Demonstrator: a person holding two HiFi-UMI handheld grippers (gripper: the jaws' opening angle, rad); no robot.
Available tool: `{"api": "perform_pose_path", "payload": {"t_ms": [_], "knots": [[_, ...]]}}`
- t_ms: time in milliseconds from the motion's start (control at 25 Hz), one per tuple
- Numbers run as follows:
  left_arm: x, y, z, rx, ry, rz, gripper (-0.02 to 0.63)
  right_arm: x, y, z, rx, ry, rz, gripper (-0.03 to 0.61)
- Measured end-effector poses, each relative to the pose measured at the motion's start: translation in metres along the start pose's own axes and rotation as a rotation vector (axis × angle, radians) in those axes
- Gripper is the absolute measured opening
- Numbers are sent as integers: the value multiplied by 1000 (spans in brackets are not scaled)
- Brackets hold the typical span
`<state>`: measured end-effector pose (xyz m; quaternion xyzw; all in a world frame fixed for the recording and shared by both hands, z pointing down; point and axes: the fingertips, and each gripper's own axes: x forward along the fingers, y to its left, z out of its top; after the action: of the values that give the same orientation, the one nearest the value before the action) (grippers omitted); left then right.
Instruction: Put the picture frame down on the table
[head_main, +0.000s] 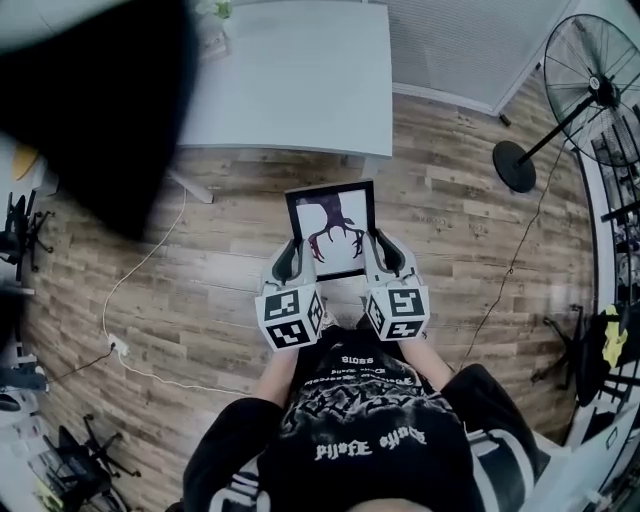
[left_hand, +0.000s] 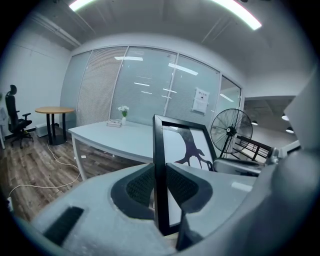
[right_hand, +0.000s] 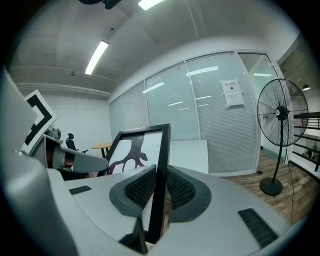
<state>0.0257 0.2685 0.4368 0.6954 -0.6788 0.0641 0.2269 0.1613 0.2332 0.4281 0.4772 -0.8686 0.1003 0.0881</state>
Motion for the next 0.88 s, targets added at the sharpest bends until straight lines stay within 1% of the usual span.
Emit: {"api": "perform_pose_path", "payload": {"t_ms": [200,320,440,640,720,880], "knots": [[4,7,5,8,-12,3,78,8,3,3,15,-21,7,64],[12,9,8,6,-16,22,78,19,0,4,19,-23,21,64],[29,15,13,3,-17,44,78,40,-7,5,62,-12,43,64],[76,25,27,-11,9,83,78,91,-26,9,61,28,79,64],[100,21,34,-24,21,90,78,112,-43,13,58,42,97,64],[150,14,53,-5,27,103,80,158,-77,23,49,55,125,64]]}}
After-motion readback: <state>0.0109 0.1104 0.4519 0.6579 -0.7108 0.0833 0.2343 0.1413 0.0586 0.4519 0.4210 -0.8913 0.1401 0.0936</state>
